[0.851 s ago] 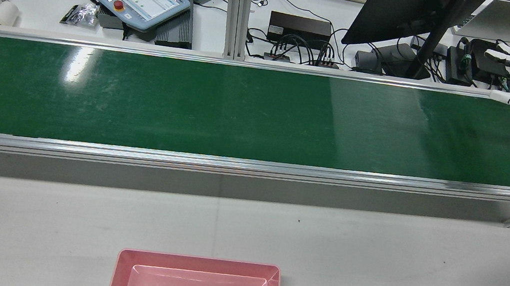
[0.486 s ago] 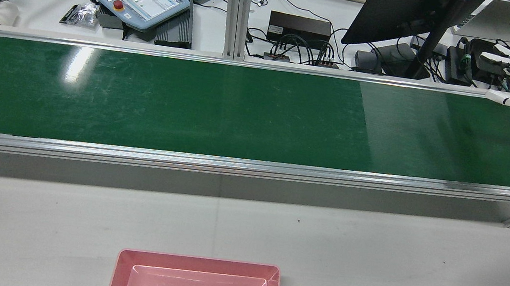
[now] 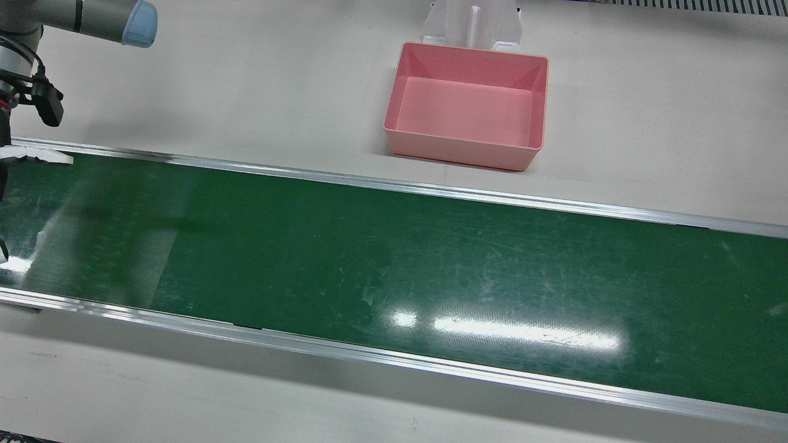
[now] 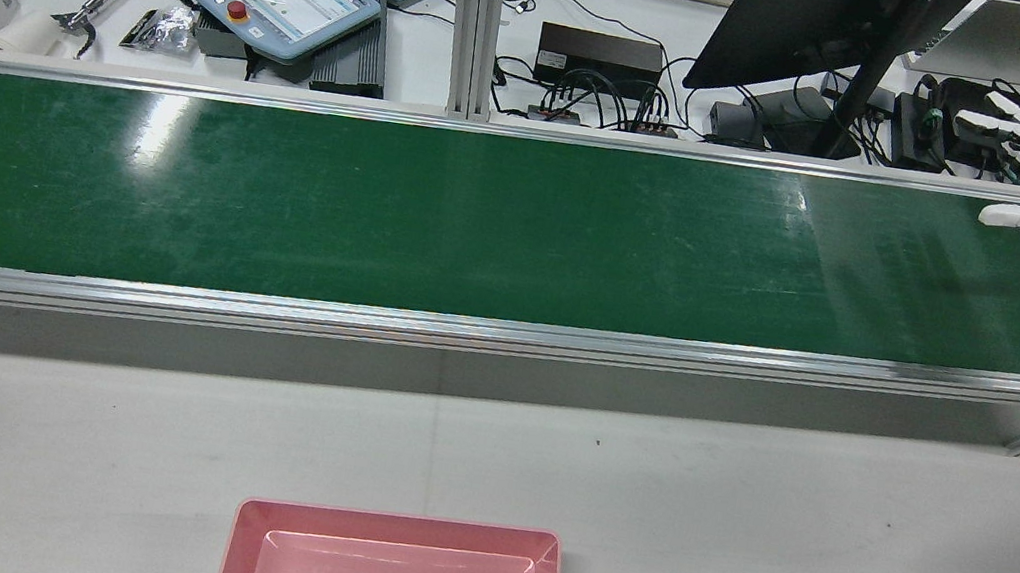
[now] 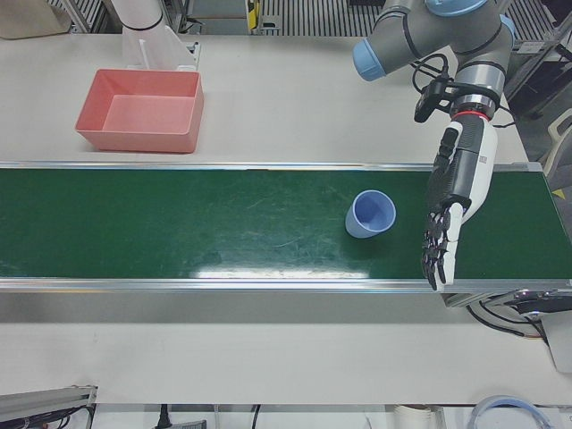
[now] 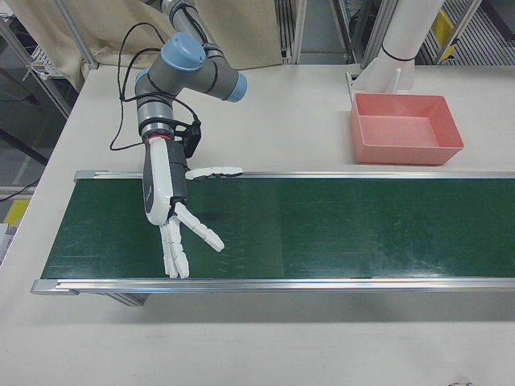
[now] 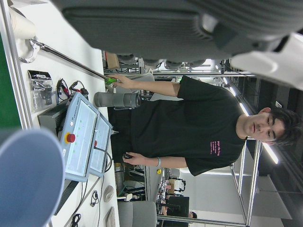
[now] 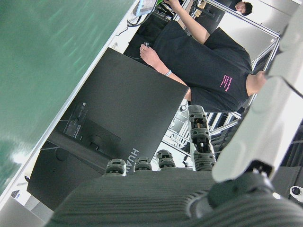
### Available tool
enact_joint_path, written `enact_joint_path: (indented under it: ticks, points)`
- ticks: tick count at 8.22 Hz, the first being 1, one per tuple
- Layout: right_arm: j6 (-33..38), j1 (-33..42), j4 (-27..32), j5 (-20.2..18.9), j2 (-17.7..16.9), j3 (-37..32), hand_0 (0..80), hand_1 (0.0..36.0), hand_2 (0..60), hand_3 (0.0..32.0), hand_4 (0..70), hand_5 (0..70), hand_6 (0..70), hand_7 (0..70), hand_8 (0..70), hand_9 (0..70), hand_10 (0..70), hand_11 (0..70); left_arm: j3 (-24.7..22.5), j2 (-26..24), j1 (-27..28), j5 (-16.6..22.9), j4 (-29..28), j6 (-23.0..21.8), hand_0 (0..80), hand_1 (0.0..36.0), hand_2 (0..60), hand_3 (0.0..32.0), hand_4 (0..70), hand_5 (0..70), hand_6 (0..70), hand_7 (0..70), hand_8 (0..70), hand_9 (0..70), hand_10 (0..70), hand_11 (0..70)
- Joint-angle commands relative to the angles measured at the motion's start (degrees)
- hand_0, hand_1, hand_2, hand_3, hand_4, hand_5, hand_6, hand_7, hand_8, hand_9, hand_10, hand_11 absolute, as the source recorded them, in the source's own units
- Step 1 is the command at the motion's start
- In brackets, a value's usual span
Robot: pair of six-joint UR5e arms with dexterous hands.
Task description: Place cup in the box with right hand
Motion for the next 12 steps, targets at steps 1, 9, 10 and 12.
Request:
enact_joint_path:
  ticks: [1, 9, 10, 12]
  points:
    - [-0.2, -0.1, 0.2, 0.0, -0.2, -0.6, 45.0, 11.5, 14.4, 5.2, 7.5, 3.8, 2.1, 8.6, 1.4, 4.6, 2.5, 5.1, 0.0, 0.0, 0.0, 0.0, 0.0, 0.0, 0.0, 0.0, 0.0, 0.0, 0.0, 0.0, 0.0, 0.0, 0.0, 0.0, 0.0, 0.0]
    - [0.0, -1.7, 0.2, 0.0, 0.1, -0.6, 45.8, 11.8, 13.4, 0.6, 11.9, 3.8, 3.1, 11.8, 1.0, 4.8, 2.6, 5.1, 0.0, 0.0, 0.0, 0.0, 0.0, 0.0, 0.0, 0.0, 0.0, 0.0, 0.0, 0.0, 0.0, 0.0, 0.0, 0.0, 0.0, 0.0]
    - [0.2, -1.8, 0.2, 0.0, 0.0, -0.5, 46.5, 11.0, 10.0, 0.8, 13.2, 3.8, 3.0, 11.9, 1.0, 4.8, 2.6, 5.1, 0.0, 0.0, 0.0, 0.0, 0.0, 0.0, 0.0, 0.0, 0.0, 0.0, 0.0, 0.0, 0.0, 0.0, 0.0, 0.0, 0.0, 0.0]
    - [0.3, -1.8, 0.2, 0.0, 0.0, -0.4, 47.4, 9.1, 3.7, 0.2, 16.0, 3.7, 3.1, 12.2, 1.0, 4.7, 2.5, 5.0, 0.0, 0.0, 0.0, 0.0, 0.0, 0.0, 0.0, 0.0, 0.0, 0.0, 0.0, 0.0, 0.0, 0.0, 0.0, 0.0, 0.0, 0.0]
